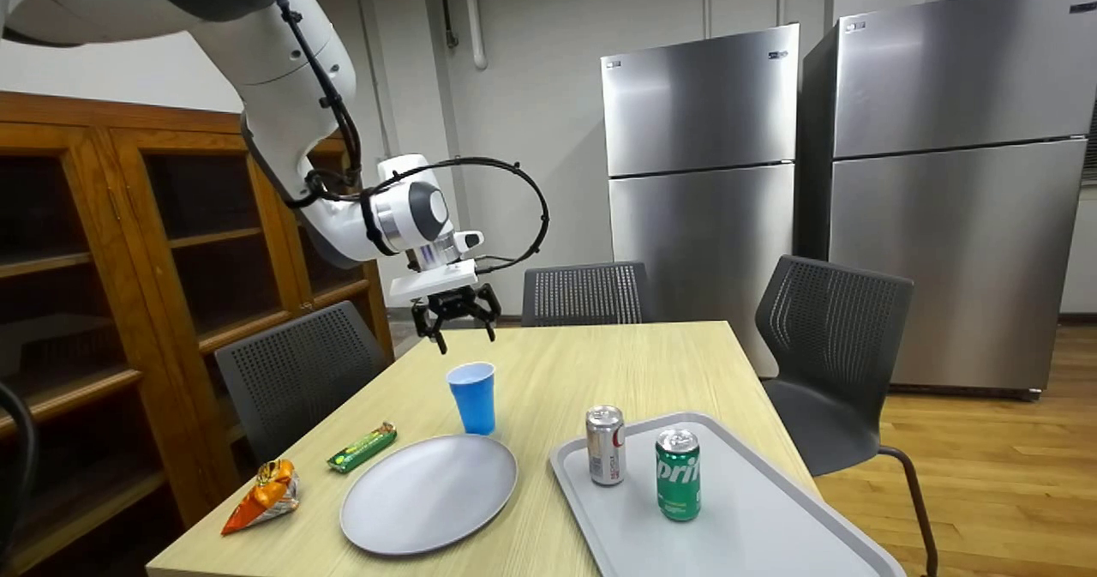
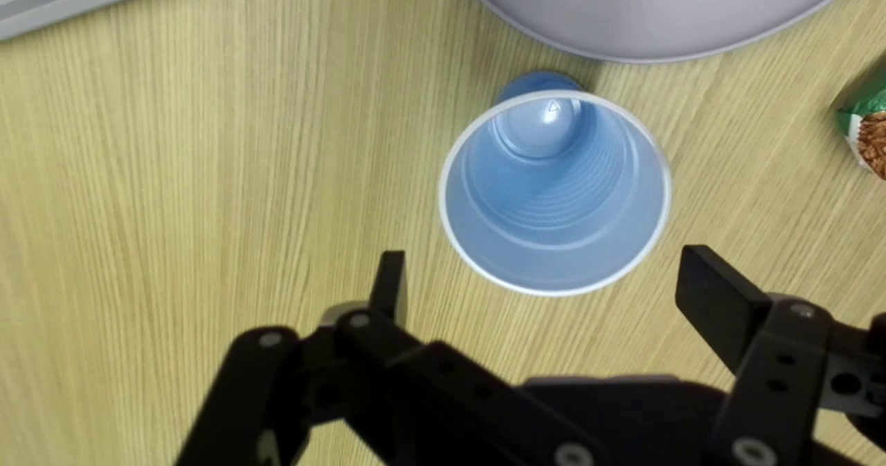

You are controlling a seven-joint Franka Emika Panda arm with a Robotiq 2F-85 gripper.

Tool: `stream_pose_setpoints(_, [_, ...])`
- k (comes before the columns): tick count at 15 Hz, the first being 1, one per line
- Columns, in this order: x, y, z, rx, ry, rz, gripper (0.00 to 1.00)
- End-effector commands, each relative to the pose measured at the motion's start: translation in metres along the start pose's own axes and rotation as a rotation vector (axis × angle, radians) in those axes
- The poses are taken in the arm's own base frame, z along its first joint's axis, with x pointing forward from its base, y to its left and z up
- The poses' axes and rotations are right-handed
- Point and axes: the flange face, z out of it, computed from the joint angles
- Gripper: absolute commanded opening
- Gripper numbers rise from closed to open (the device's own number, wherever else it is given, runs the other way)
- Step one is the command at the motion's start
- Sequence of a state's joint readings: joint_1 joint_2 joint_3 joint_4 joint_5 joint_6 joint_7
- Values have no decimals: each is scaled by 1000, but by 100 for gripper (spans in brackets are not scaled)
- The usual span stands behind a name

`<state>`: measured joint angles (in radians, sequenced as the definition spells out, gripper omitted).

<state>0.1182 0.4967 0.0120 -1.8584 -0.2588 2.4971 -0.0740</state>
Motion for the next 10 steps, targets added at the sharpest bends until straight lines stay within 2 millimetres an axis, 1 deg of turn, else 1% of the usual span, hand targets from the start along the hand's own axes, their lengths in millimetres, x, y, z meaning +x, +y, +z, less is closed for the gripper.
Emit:
stream_pose_setpoints(1, [-22,19,-15,30,0,2,100])
stream_pose_setpoints(10, [-65,74,-18,73,-16,95,100])
